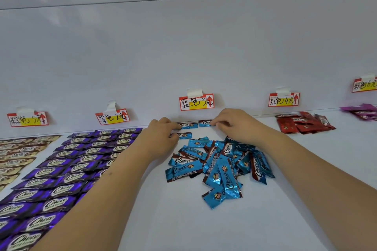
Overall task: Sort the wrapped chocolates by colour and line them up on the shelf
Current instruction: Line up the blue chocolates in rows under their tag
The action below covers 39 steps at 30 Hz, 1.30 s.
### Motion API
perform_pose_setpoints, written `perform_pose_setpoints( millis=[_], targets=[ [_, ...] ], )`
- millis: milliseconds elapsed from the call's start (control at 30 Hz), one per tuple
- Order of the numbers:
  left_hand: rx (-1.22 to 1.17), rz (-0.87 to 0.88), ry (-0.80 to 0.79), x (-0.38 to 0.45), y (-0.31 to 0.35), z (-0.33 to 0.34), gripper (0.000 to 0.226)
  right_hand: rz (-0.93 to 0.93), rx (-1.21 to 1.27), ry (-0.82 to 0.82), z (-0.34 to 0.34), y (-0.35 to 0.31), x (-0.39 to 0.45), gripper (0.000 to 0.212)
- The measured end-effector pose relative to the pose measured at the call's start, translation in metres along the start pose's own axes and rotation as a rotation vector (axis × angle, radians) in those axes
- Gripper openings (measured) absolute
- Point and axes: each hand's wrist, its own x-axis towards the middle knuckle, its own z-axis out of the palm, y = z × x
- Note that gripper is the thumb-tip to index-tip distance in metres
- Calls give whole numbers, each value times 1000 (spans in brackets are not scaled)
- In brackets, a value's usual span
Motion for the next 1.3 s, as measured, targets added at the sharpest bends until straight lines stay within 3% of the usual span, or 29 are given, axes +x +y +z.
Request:
perform_pose_setpoints(
  millis=[300,500,767,1133,1300],
  targets=[
    [7,18,-4,0,-1,-1,41,-59,-6,-53,2,-7,3,34],
    [-11,70,106,-2,2,-11,42,-81,32,84,-12,-19,-3,18],
    [6,65,-4,-3,1,-14,29,-98,74,-157,-7,-46,-8,26],
    [-54,80,15,-5,5,-15,25,-17,425,-7,-10,-38,-10,7],
    [-134,76,24,-6,6,-16,22,-30,205,144,-15,-26,-8,12]
  ],
)
